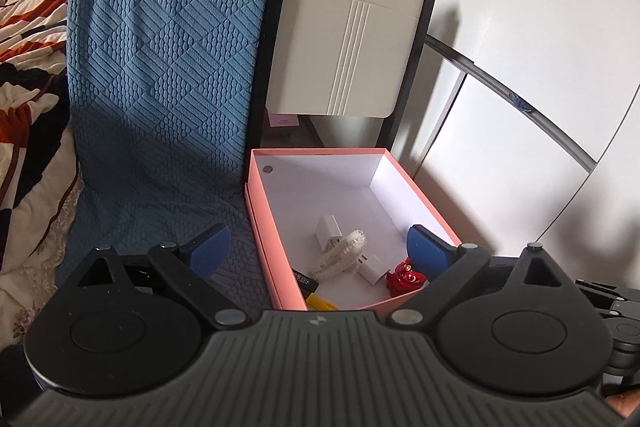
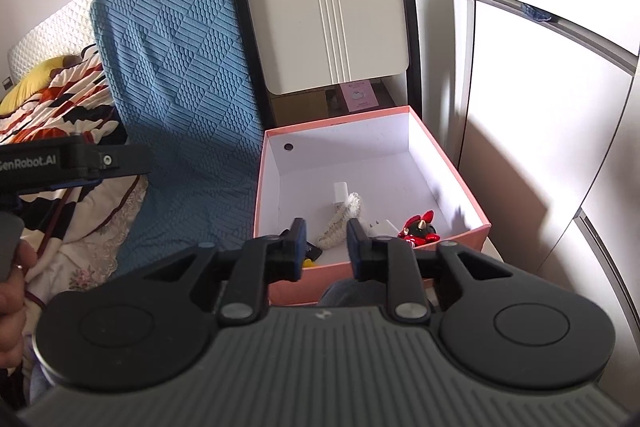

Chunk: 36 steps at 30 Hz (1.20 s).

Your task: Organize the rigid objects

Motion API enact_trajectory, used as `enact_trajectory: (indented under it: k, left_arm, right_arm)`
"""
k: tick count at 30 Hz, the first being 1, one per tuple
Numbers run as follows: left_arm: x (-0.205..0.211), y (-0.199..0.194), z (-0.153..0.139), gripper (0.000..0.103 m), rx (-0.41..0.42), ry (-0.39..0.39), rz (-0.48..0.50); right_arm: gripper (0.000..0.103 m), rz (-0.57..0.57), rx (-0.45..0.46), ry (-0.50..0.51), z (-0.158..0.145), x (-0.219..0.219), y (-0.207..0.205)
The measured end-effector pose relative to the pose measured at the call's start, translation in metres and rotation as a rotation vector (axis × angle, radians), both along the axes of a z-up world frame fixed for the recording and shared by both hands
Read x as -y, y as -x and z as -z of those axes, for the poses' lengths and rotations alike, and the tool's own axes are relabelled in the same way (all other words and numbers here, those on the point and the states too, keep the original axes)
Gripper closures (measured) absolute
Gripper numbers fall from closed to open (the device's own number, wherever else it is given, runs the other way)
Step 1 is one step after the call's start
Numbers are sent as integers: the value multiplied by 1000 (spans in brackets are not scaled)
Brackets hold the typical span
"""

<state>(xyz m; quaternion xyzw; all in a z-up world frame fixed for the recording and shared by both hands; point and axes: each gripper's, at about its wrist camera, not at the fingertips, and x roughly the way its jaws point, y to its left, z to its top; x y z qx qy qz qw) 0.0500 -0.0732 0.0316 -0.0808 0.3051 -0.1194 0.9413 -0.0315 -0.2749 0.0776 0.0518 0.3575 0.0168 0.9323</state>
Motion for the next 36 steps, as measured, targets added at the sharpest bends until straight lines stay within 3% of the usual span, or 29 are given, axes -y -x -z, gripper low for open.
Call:
enact_trajectory:
  k: [1,2,4,5,10,13,20,36]
  left_arm:
    - [-1,1,1,6,-3,3,-2]
    - [-1,1,1,6,-7,5,0]
    - [-2,4,2,6,0,-2,-2]
    - [-2,5,3,6,3,-11,-12]
    - [-2,6,10,6,-36,0,10]
    - [-3,11,9,6,-7,-32,-13]
    - [-5,12,19,6,-33,-35,-20]
    - [3,12,15,6,-7,-54,-15]
  right_arm:
    - [52,6,1,8,1,1,1]
    - [45,10,6,20,1,0,1]
    - [17,3,12,37,-1,0,3]
    - [15,-2,17,35,-3,1,4]
    - [15,2,16,44,-7,6,7]
    - [15,33,3,25,-1,10,9]
    - [15,27,-30,19,13,11,16]
    - [15,41,-15,38,7,10,6]
